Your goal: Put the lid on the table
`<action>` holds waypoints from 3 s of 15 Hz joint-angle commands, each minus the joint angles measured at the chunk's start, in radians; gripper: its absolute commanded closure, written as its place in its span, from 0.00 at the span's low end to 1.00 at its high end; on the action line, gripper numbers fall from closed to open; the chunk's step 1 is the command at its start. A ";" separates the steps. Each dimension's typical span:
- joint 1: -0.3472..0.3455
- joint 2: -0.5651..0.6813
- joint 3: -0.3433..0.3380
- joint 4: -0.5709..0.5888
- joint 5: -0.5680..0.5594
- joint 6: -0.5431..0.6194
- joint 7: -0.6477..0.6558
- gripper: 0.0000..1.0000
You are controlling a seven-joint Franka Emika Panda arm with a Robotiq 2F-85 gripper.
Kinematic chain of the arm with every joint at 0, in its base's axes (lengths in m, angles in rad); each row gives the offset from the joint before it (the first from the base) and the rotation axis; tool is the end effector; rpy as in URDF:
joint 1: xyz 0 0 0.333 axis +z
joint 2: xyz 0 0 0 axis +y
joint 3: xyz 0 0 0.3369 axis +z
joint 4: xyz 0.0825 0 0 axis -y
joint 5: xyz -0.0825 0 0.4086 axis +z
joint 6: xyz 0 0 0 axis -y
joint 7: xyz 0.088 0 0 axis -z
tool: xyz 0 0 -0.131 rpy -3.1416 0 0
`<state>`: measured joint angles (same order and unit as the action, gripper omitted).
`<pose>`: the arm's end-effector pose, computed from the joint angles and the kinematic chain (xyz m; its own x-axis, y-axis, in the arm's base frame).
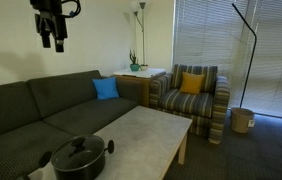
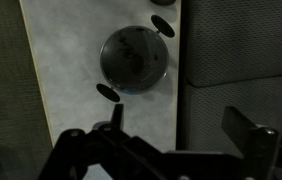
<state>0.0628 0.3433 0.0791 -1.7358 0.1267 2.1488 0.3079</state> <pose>0.6779 0.1005 0.3724 0.9715 -0.2364 0.0204 -0.2307 -0.9614 -0.1500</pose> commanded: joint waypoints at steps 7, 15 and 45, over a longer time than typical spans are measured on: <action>0.000 0.058 -0.017 0.043 0.029 0.008 -0.021 0.00; -0.009 0.327 -0.037 0.203 0.031 -0.053 -0.042 0.00; 0.011 0.932 -0.040 0.877 0.001 -0.330 -0.005 0.00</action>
<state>0.0740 1.2757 0.0390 -0.8582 0.1279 1.8182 0.3024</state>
